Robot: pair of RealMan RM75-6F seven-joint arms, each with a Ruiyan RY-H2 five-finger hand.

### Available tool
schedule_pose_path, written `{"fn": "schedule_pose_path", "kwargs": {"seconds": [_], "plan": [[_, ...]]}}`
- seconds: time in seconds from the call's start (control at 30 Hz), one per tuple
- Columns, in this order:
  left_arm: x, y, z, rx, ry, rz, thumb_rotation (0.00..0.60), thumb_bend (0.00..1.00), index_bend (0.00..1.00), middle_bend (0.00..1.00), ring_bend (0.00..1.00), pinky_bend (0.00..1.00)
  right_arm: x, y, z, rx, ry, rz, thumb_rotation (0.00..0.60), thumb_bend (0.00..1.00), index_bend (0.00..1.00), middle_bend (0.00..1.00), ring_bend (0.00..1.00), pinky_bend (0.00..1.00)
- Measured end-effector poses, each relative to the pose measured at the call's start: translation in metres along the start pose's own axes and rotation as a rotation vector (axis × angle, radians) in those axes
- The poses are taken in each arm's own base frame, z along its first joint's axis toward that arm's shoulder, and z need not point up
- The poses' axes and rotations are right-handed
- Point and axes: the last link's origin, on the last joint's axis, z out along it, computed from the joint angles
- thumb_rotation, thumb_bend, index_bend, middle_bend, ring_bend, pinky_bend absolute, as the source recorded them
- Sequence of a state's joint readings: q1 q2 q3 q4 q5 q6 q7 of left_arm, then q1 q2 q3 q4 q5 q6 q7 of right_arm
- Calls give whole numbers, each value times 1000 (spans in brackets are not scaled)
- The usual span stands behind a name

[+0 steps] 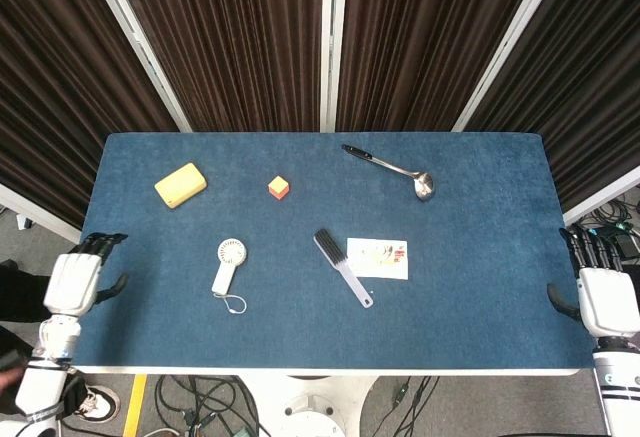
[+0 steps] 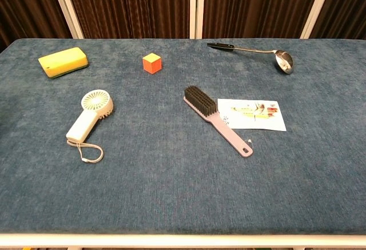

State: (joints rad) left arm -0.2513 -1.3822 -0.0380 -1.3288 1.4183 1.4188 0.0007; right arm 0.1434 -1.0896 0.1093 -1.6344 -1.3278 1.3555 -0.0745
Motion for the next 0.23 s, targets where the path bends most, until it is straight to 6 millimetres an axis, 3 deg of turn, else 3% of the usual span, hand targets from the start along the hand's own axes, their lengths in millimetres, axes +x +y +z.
{"fn": "schedule_pose_path", "kwargs": {"seconds": [0.23], "plan": [[2,-13,-26,50,-17,16,600,190,211,217,122,309,2,4,-4,-8,3,-16,600,270,0,0,0,0]]}}
